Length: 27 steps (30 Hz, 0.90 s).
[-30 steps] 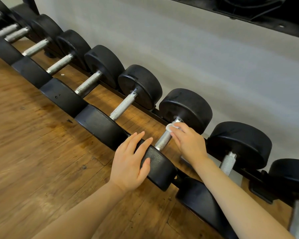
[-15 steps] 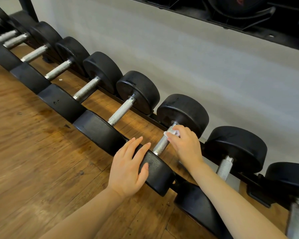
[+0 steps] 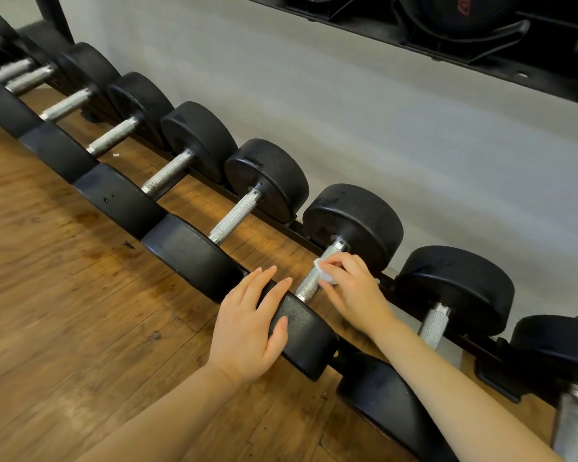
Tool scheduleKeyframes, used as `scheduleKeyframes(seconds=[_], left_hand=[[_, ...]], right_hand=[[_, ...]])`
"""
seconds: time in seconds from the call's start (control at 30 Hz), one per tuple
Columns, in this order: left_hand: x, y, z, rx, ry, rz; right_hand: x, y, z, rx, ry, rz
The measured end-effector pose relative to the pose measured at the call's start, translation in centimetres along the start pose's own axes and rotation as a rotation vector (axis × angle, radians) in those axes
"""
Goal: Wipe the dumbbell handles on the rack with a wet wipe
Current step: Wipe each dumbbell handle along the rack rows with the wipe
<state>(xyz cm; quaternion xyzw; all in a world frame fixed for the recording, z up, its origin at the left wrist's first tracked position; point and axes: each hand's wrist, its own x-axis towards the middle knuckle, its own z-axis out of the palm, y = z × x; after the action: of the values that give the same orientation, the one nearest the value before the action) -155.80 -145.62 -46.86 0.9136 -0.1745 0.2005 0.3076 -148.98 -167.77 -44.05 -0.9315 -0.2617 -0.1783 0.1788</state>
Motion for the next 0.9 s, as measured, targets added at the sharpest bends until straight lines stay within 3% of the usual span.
scheduleKeyframes(seconds=[0.2,0.37,0.53,0.7,0.8,0.9], left_hand=[[0.0,0.0,0.0,-0.005,0.002,0.005],[0.0,-0.1,0.1,-0.008,0.003,0.010],[0.0,-0.2,0.2,-0.007,0.007,0.015],[0.1,-0.1,0.1,0.002,0.012,0.013],[0.1,-0.1,0.1,0.003,0.007,0.010],[0.0,-0.2,0.1,0.001,0.003,0.008]], right_hand=[[0.0,0.8,-0.1,0.085,0.044,0.087],[-0.5,0.3,0.5,0.179,-0.035,0.106],[0.4,0.5,0.6,0.152,0.087,0.231],[0.1,0.2,0.6,0.201,-0.032,0.268],[-0.2,0.1,0.5,0.151,-0.022,0.159],[-0.3,0.0,0.3,0.244,-0.026,0.228]])
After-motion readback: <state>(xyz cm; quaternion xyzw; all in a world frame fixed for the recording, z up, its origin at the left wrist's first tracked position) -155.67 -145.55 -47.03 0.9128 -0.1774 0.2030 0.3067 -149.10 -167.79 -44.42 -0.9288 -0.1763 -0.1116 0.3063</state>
